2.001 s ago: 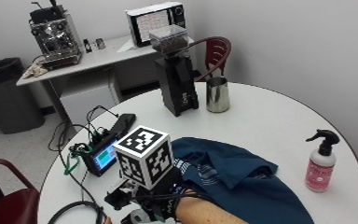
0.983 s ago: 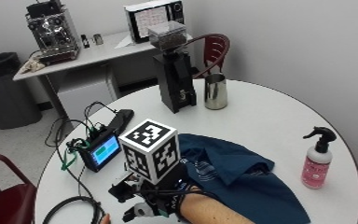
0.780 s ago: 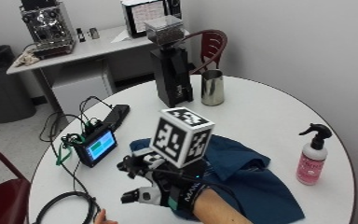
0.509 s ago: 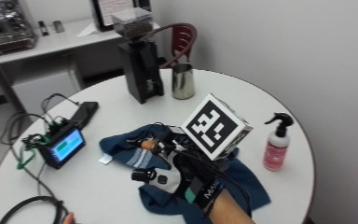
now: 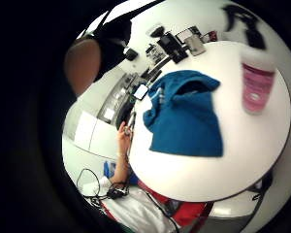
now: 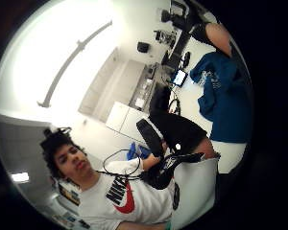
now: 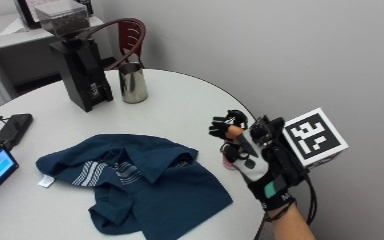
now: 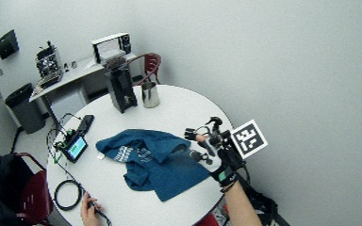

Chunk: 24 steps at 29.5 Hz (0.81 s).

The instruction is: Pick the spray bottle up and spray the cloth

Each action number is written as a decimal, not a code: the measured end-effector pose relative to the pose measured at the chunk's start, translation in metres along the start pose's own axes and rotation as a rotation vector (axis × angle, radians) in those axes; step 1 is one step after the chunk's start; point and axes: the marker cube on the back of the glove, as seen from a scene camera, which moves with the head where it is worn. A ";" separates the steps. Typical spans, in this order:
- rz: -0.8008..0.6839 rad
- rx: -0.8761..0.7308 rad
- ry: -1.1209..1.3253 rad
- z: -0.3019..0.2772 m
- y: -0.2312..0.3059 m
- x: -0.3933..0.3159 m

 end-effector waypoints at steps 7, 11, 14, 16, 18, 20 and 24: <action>0.135 0.148 0.024 -0.060 -0.013 0.049; 0.256 0.131 0.065 -0.070 -0.023 0.093; 0.302 0.094 0.101 -0.067 -0.029 0.118; 0.306 0.060 0.126 -0.064 -0.032 0.134; 0.302 0.030 0.135 -0.059 -0.032 0.148; 0.302 0.012 0.130 -0.053 -0.029 0.157; 0.307 0.013 0.138 -0.039 -0.024 0.170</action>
